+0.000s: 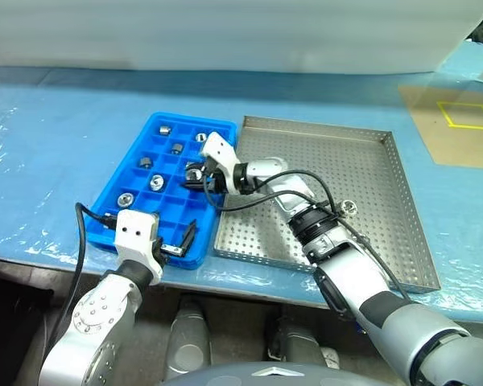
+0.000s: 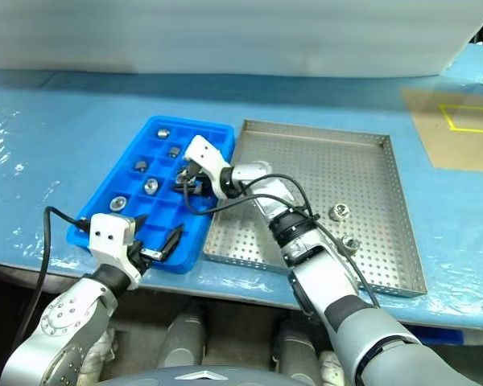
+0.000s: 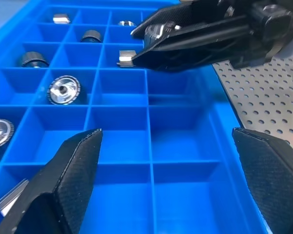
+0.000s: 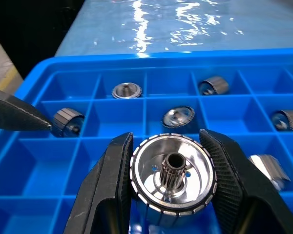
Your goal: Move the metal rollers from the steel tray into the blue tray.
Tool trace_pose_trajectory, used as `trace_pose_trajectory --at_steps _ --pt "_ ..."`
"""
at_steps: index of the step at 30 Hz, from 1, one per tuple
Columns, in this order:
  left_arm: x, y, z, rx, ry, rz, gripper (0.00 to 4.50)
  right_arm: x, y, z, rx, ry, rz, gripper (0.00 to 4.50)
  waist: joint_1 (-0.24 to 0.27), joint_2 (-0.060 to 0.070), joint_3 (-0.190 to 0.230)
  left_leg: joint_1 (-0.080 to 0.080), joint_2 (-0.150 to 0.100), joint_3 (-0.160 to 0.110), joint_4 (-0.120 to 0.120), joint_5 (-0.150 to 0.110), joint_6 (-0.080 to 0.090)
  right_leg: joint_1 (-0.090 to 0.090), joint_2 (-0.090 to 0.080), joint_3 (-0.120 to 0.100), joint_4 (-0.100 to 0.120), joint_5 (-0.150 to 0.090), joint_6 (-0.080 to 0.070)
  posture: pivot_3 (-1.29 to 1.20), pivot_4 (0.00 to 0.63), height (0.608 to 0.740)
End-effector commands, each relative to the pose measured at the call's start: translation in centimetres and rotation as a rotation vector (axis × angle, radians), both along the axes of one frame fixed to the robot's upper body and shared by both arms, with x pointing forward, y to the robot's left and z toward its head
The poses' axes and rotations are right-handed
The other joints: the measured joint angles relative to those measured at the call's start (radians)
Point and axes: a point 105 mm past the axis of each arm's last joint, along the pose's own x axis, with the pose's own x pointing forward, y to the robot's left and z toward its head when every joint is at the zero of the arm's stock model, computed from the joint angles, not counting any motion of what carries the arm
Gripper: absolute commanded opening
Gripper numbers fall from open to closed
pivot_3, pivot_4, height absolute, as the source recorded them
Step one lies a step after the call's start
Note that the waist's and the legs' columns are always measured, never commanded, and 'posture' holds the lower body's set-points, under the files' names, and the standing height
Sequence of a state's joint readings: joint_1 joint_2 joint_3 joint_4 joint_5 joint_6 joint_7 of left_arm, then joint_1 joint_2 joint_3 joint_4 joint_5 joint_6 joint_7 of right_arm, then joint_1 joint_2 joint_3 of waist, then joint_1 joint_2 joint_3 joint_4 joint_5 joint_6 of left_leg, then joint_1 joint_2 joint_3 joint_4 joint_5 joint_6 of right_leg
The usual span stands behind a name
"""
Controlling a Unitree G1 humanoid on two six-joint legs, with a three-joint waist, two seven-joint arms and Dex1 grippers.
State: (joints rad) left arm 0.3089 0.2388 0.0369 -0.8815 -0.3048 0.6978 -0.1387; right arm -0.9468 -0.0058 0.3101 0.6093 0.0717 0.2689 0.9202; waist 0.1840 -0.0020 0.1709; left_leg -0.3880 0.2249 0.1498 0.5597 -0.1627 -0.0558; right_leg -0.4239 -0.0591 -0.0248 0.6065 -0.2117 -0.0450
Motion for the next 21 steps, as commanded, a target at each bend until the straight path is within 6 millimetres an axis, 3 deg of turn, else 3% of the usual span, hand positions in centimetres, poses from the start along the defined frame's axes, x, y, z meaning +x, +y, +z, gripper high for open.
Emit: trace_pose_trajectory --at_steps 1,6,20,21 --pt "-0.6 0.0 0.9 0.002 -0.048 0.024 4.5 -0.5 1.2 1.6 0.025 -0.008 0.049 1.69 0.01 0.0 0.0 0.0 0.0 0.0 0.0 0.0 0.0 0.0 0.0 0.0 0.0 0.0 0.0 0.5 0.15 0.74" --pt "-0.8 0.2 0.7 0.007 -0.047 0.038 4.5 -1.0 2.0 1.2 0.01 0.016 0.07 1.69 0.03 0.0 0.0 0.0 0.0 0.0 -0.001 0.0 0.0 0.0 0.0 0.0 0.0 0.0 0.0 0.51 0.15 0.74" --pt "-0.7 0.5 0.3 0.013 -0.05 0.057 4.5 -2.5 2.8 -2.3 -0.072 0.027 0.086 1.69 0.039 0.0 0.0 0.0 0.0 -0.001 -0.003 0.0 0.0 -0.001 0.0 0.001 0.0 -0.001 0.001 0.53 0.15 0.74" --pt "-0.6 0.5 0.2 0.017 -0.05 0.054 4.5 -2.4 3.0 -2.3 -0.06 0.033 0.076 2.04 0.04 0.001 0.0 0.0 0.0 -0.001 -0.003 0.0 0.0 -0.001 0.0 0.001 0.0 -0.001 0.001 0.52 0.15 0.74"
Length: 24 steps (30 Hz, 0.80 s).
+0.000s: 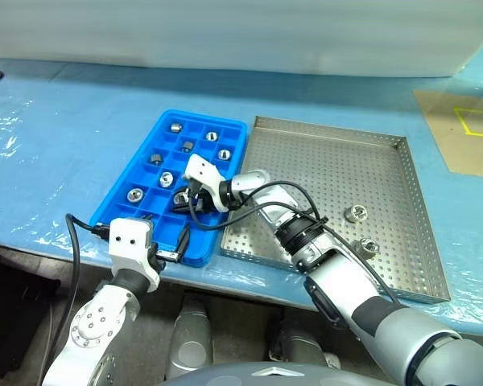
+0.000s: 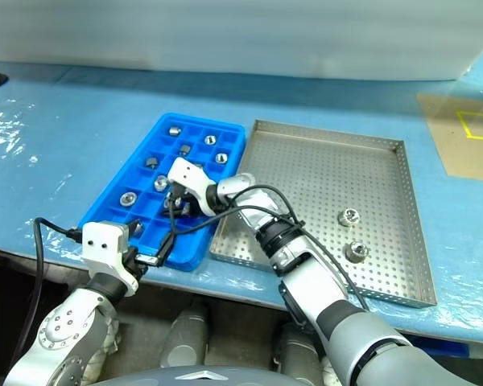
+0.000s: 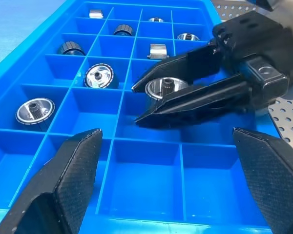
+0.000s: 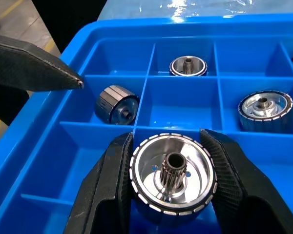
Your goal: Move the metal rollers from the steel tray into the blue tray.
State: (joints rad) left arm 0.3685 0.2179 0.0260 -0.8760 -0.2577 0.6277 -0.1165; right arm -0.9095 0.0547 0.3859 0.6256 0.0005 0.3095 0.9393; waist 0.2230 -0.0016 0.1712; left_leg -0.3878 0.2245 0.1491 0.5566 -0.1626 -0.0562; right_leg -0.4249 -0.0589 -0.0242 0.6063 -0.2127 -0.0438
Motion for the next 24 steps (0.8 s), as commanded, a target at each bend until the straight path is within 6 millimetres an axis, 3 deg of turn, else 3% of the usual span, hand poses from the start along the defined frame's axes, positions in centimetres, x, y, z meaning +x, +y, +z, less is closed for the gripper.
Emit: trace_pose_trajectory --at_steps 1,7,11,15,19,24 --pt "0.0 -0.2 0.7 0.01 -0.04 -0.009 4.5 -0.3 1.1 0.9 0.059 -0.017 -0.007 2.44 0.003 0.0 0.0 0.0 0.0 0.0 0.0 0.0 0.0 0.0 0.0 0.0 0.0 0.0 0.0 0.52 0.15 0.74" --pt "0.6 -0.5 0.9 0.025 -0.056 -0.035 4.5 0.2 0.9 1.5 0.106 -0.018 -0.039 4.44 0.013 0.0 0.0 0.0 0.0 0.0 0.0 0.0 0.0 0.0 0.0 0.0 0.0 0.0 0.0 0.48 0.15 0.74" --pt "1.5 -0.7 1.3 0.027 -0.075 -0.074 4.5 1.1 -0.6 3.4 0.191 -0.043 -0.061 4.48 0.014 0.0 0.0 0.001 0.0 0.0 0.0 0.0 0.0 0.0 0.0 0.001 0.001 0.0 0.0 0.42 0.15 0.74" --pt "2.7 -2.1 2.1 0.009 -0.102 -0.194 4.5 1.9 -4.0 5.3 0.256 -0.047 -0.091 4.48 0.009 0.001 0.0 0.001 -0.001 0.0 0.001 0.001 -0.002 0.0 0.0 0.001 0.002 0.0 0.0 0.34 0.15 0.74" --pt "4.3 -3.4 2.5 0.014 -0.118 -0.296 4.5 2.8 -7.9 5.5 0.259 -0.018 -0.19 4.48 -0.008 0.001 0.0 0.001 0.0 0.001 0.002 0.003 -0.005 0.001 0.001 0.001 0.002 0.001 0.0 0.23 0.15 0.74" --pt "6.9 -5.4 3.4 0.014 -0.142 -0.437 4.5 3.7 -14.6 6.0 0.224 -0.038 -0.422 4.48 -0.052 0.001 0.0 0.001 -0.001 0.001 0.005 0.004 -0.006 0.001 0.0 0.002 0.004 0.001 0.0 0.07 0.15 0.74"
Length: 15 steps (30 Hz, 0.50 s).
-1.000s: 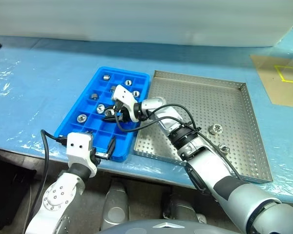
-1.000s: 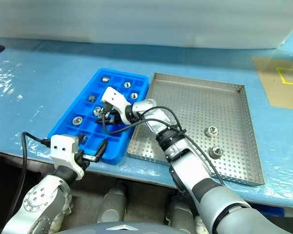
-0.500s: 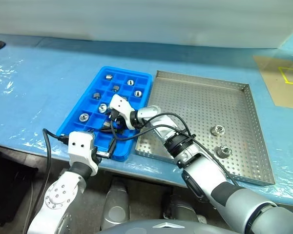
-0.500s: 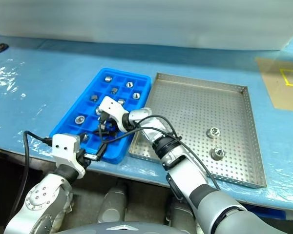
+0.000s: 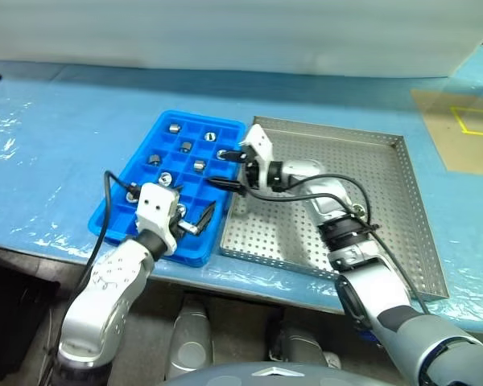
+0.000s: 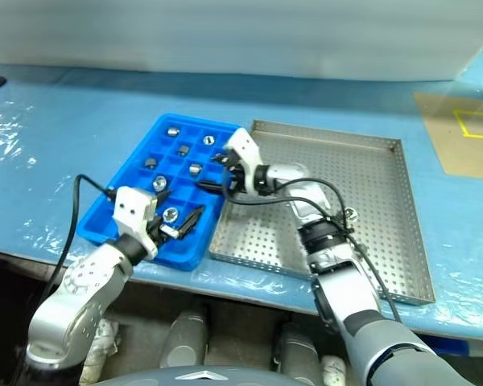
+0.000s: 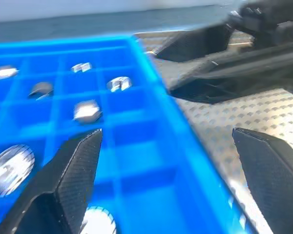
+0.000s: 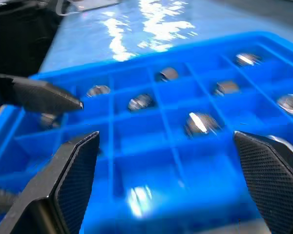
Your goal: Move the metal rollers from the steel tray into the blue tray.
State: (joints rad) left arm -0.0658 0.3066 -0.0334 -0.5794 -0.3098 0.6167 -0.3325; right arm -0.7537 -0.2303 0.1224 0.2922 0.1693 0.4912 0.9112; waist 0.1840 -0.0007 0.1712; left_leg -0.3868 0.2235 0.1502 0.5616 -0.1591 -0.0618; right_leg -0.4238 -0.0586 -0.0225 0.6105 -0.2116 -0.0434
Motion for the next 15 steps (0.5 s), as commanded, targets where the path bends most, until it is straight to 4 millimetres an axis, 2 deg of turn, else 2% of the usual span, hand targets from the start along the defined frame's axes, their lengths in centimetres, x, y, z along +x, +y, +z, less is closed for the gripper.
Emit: trace_pose_trajectory --at_steps 1,8,12,15 --pt "1.0 -1.6 0.9 -0.003 -0.037 -0.11 4.5 0.1 -3.8 2.1 0.006 -0.047 -0.133 4.48 -0.025 0.0 0.0 0.001 0.0 0.0 0.001 0.0 0.0 0.0 0.0 0.001 0.0 0.0 0.0 0.04 0.15 0.74" --pt "2.1 -4.5 1.5 0.005 -0.043 -0.325 4.5 -0.3 -10.6 1.2 -0.055 0.047 -0.438 4.48 -0.107 0.0 -0.001 0.003 0.0 0.002 0.0 0.001 -0.001 0.001 0.001 0.003 0.001 0.001 0.001 -0.13 0.15 0.74" --pt "2.5 -5.3 0.8 0.04 -0.017 -0.418 4.5 -1.6 -13.2 0.2 -0.107 0.112 -0.535 4.48 -0.129 0.0 -0.001 0.005 0.0 0.003 0.0 0.001 -0.001 0.001 0.001 0.004 0.002 0.001 0.0 -0.2 0.15 0.74" --pt "2.8 -5.7 0.6 0.063 -0.019 -0.464 4.5 -2.4 -14.3 -0.7 -0.139 0.152 -0.58 4.48 -0.145 0.0 -0.001 0.006 0.0 0.003 0.001 0.001 -0.001 0.003 0.001 0.005 0.002 0.001 0.0 -0.24 0.15 0.74"
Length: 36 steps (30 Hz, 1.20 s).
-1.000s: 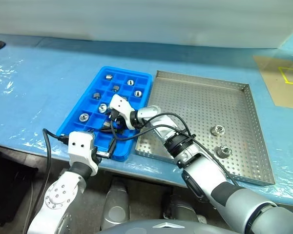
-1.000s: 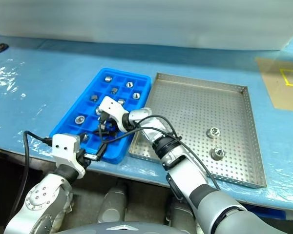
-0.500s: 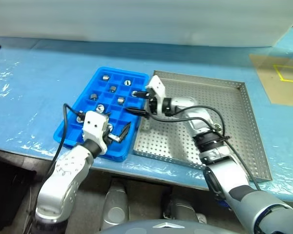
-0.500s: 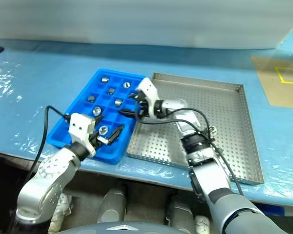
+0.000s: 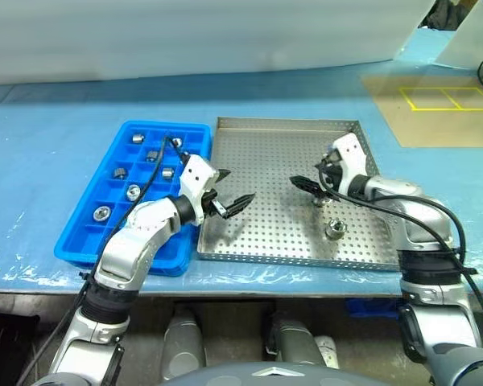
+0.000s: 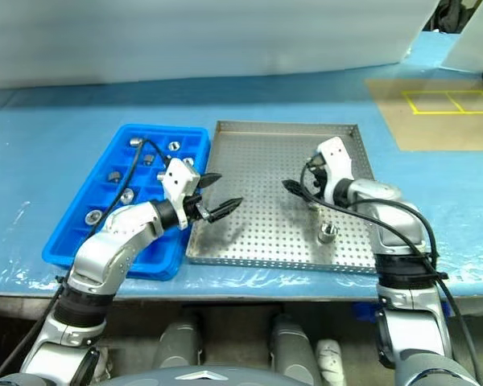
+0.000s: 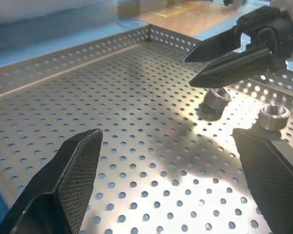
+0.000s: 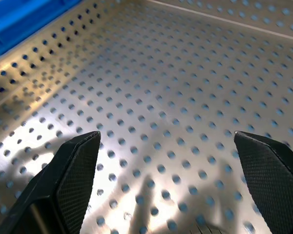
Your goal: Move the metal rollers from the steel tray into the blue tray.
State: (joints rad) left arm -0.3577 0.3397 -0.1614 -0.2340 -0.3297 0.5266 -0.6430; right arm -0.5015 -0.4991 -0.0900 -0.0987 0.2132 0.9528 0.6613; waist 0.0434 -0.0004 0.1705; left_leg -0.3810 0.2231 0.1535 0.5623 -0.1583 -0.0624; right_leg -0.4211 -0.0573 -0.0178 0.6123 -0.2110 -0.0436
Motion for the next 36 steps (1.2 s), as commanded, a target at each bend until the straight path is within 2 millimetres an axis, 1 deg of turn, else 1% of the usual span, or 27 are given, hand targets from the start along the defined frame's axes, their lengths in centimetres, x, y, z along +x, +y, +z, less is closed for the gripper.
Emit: trace_pose_trajectory --at_steps 1,6,10,13,21,24,27,29,31,35,36 --pt "0.1 -0.8 0.8 0.008 -0.047 -0.079 4.5 -1.0 -0.9 0.7 -0.009 -0.006 -0.038 4.48 -0.007 0.0 0.0 0.0 0.0 0.0 0.0 0.0 0.0 0.0 0.0 0.0 0.0 0.0 0.0 -0.25 0.15 0.74" --pt "0.6 -1.3 0.7 0.047 -0.072 -0.133 4.5 -2.0 -2.1 -1.2 -0.07 0.054 -0.102 4.48 -0.018 0.0 0.0 0.002 0.0 0.001 0.0 0.0 0.0 0.001 0.0 0.001 0.0 0.0 -0.001 -0.28 0.15 0.74" --pt "0.5 -1.7 0.6 0.047 -0.074 -0.163 4.5 -2.1 -2.2 -1.7 -0.061 0.056 -0.133 4.48 -0.028 0.0 0.0 0.003 0.0 0.002 0.0 0.0 0.001 0.002 0.0 0.002 0.0 0.0 -0.001 -0.3 0.15 0.74" --pt "0.5 -1.8 0.5 0.055 -0.076 -0.17 4.5 -2.1 -2.6 -2.5 -0.088 0.07 -0.163 4.48 -0.03 0.001 0.0 0.003 0.0 0.002 0.0 -0.001 0.002 0.002 0.0 0.002 0.0 0.0 -0.001 -0.31 0.15 0.74" --pt "0.5 -1.6 -0.2 0.075 -0.07 -0.17 4.5 -1.6 -1.2 -2.7 -0.031 0.07 -0.145 4.48 -0.031 0.001 0.0 0.003 0.0 0.003 0.0 -0.001 0.002 0.002 0.0 0.003 0.0 0.0 -0.001 -0.3 0.15 0.74" --pt "0.5 -1.6 -0.3 0.077 -0.072 -0.165 4.5 -1.2 -0.7 -2.9 -0.036 0.068 -0.138 4.48 -0.031 0.001 0.0 0.004 0.0 0.003 0.0 -0.001 0.002 0.002 0.0 0.003 0.0 0.0 -0.001 -0.29 0.15 0.74" --pt "0.5 -1.5 -0.3 0.077 -0.072 -0.16 4.5 -0.7 -0.7 -3.4 -0.082 0.056 -0.136 4.48 -0.031 0.001 0.0 0.004 0.0 0.003 0.0 -0.001 0.002 0.002 0.0 0.003 0.0 0.0 -0.001 -0.28 0.15 0.74" --pt "0.5 -1.4 -0.4 0.083 -0.075 -0.152 4.5 -0.5 -0.4 -3.7 -0.101 0.053 -0.127 4.1 -0.03 0.001 0.0 0.003 0.0 0.004 0.0 -0.001 0.002 0.002 0.0 0.003 0.0 0.0 -0.001 -0.27 0.15 0.74" --pt "0.6 -1.2 -0.5 0.093 -0.079 -0.144 4.5 -0.3 -0.3 -4.0 -0.123 0.05 -0.121 3.57 -0.031 0.001 0.0 0.003 0.0 0.004 0.0 -0.001 0.002 0.002 0.0 0.003 0.0 0.0 -0.001 -0.26 0.15 0.74" --pt "0.6 -0.8 -0.5 0.094 -0.082 -0.126 4.5 0.0 -0.1 -4.0 -0.118 0.033 -0.125 2.08 -0.03 0.001 0.0 0.004 0.0 0.004 0.0 -0.001 0.002 0.002 0.0 0.003 0.0 0.0 -0.001 -0.25 0.15 0.74" --pt "0.6 -0.7 -0.5 0.094 -0.083 -0.121 4.5 0.1 -0.1 -3.9 -0.117 0.026 -0.126 1.8 -0.03 0.001 0.0 0.004 0.0 0.004 0.0 -0.001 0.002 0.002 0.0 0.003 0.0 0.0 -0.001 -0.24 0.15 0.74"
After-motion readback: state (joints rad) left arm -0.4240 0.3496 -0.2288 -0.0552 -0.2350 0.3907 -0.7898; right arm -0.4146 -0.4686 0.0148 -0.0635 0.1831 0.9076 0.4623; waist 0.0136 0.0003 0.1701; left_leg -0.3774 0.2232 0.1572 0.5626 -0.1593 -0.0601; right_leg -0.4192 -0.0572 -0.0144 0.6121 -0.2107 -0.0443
